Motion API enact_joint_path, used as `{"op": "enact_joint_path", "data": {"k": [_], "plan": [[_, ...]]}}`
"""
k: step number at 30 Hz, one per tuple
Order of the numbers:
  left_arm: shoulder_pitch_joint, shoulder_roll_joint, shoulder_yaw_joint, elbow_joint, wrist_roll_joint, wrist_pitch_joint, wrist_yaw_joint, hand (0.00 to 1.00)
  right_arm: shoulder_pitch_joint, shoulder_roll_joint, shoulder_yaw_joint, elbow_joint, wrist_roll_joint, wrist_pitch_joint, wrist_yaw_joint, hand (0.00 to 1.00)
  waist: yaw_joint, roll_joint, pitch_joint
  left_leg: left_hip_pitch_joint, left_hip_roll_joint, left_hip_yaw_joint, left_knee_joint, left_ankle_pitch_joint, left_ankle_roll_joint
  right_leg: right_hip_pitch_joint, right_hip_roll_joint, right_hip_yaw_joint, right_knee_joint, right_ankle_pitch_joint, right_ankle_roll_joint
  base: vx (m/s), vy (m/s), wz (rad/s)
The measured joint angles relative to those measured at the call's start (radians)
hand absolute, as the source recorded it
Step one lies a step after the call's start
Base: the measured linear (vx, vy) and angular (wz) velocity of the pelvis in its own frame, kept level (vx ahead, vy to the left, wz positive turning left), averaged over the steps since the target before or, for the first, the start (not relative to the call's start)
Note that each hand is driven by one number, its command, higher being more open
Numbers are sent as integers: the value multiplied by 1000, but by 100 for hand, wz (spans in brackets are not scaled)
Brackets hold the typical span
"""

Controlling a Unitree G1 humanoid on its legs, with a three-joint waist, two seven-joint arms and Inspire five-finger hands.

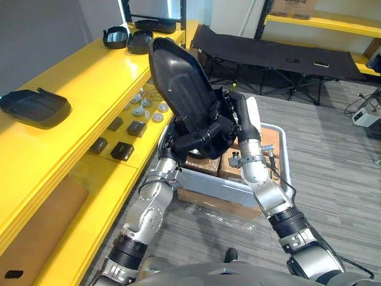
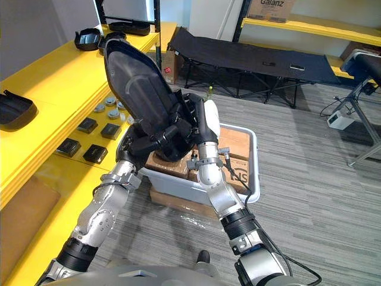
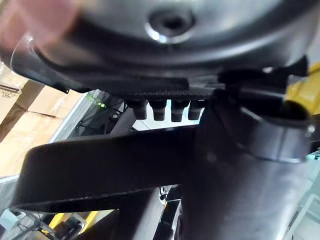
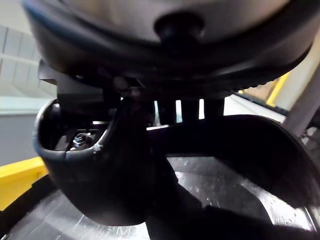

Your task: Walk over and take three plastic housings, then place them on the shelf

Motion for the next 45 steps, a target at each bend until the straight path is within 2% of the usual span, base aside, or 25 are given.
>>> {"op": "enact_joint_path", "data": {"k": [4,5,10,21,22,31,38,41,45], "plan": [[0,-5,-11,0,-32,2,41,0,25,22,15,23,39,-2,-20,0,-7,0,-19,0,1,0,-3,0,0,-2,1,-1,0,-3,-4,0,0,0],[0,-5,-1,1,-51,2,86,0,32,30,20,22,58,-17,-41,0,-15,-1,-20,0,1,1,-3,0,0,-3,1,-1,0,-3,-4,0,0,0],[0,-43,63,49,-102,-3,171,0,40,35,67,18,61,-49,-68,0,-20,-4,-24,14,5,10,-8,-1,-1,3,5,6,0,-5,-7,-3,3,-5],[0,-44,75,62,-68,-48,196,0,77,110,94,-4,65,-53,-81,0,-20,-23,-36,14,7,10,-9,-2,-3,2,7,5,-1,-6,-9,0,0,0],[0,-45,74,62,-61,-49,196,0,79,113,96,-4,65,-53,-84,100,-21,-26,-38,14,7,10,-9,-2,-3,2,7,5,-1,-6,-9,0,0,0],[-2,-49,63,62,37,-53,222,0,97,116,135,-4,78,-102,-112,100,-26,-27,-40,14,7,10,-6,-3,-3,3,7,4,-1,-12,-19,0,0,0],[-4,-85,64,60,178,-55,275,0,129,133,118,-69,146,-102,-149,100,-29,-23,-42,14,7,12,-6,-4,-4,1,8,5,-1,-13,-19,0,0,0],[-3,-86,90,30,286,-60,335,0,162,133,63,-167,153,-102,-176,100,-37,-21,-43,15,7,19,-5,-7,-3,-3,8,10,-1,-13,-19,0,0,-5],[-3,-107,188,29,429,-69,442,0,207,131,-46,-257,193,-103,-211,100,-46,-7,-50,15,8,32,-3,-13,-3,-10,9,23,-1,-12,-18,1,4,-9]]}}
